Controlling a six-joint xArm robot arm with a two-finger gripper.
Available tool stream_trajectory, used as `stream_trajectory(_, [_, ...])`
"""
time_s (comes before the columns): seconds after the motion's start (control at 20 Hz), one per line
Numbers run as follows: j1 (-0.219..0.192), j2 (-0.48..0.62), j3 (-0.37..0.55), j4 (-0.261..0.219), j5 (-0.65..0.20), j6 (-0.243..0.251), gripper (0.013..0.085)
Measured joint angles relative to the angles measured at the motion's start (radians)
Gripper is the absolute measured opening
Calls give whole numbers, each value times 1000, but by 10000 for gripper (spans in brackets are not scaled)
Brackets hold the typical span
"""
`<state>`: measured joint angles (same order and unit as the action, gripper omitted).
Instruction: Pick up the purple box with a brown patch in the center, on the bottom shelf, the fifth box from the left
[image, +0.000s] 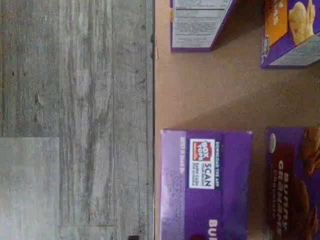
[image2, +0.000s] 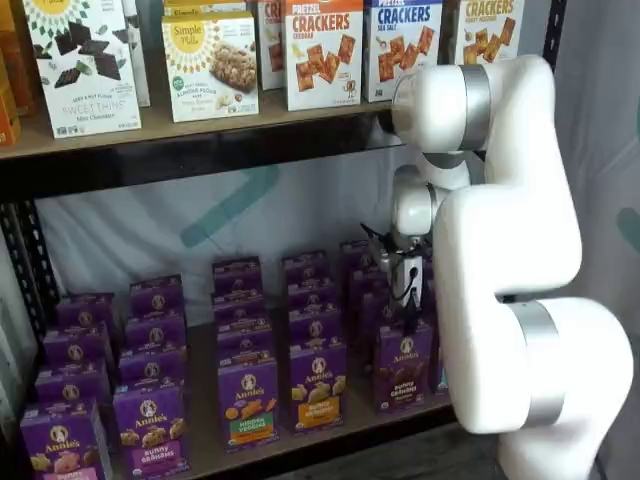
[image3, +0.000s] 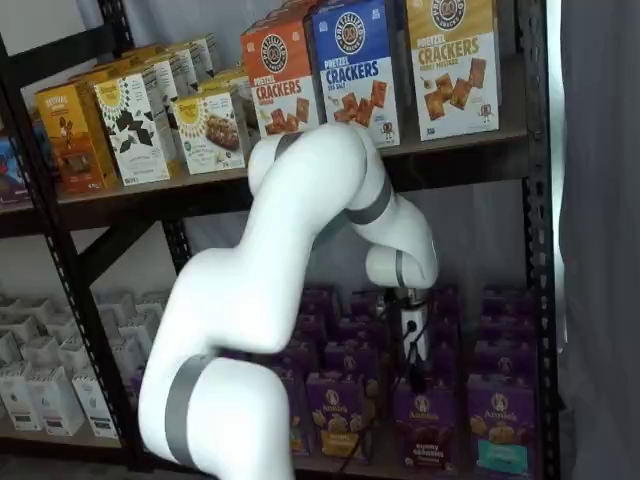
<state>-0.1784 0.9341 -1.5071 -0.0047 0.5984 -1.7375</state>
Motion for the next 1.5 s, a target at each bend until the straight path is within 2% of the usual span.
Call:
stream_trajectory(0.3, [-6,8,-1,9,14,-14,850])
stream_trajectory(0.45, [-8,15,2,40,-6,-42,850])
stream_trajectory(0.55, [-8,24,-3,45,-10,-47,850])
stream_trajectory(0.9, [-11,53,-24,11,-3,-21,850])
stream_trajectory(1.1, [-13,73,-43,-72,2,48,850])
stream_trajectory(1.25, [-14,90,-62,-67,19,43,850])
stream_trajectory(1.5, [-15,108,-98,-30,69,11,850])
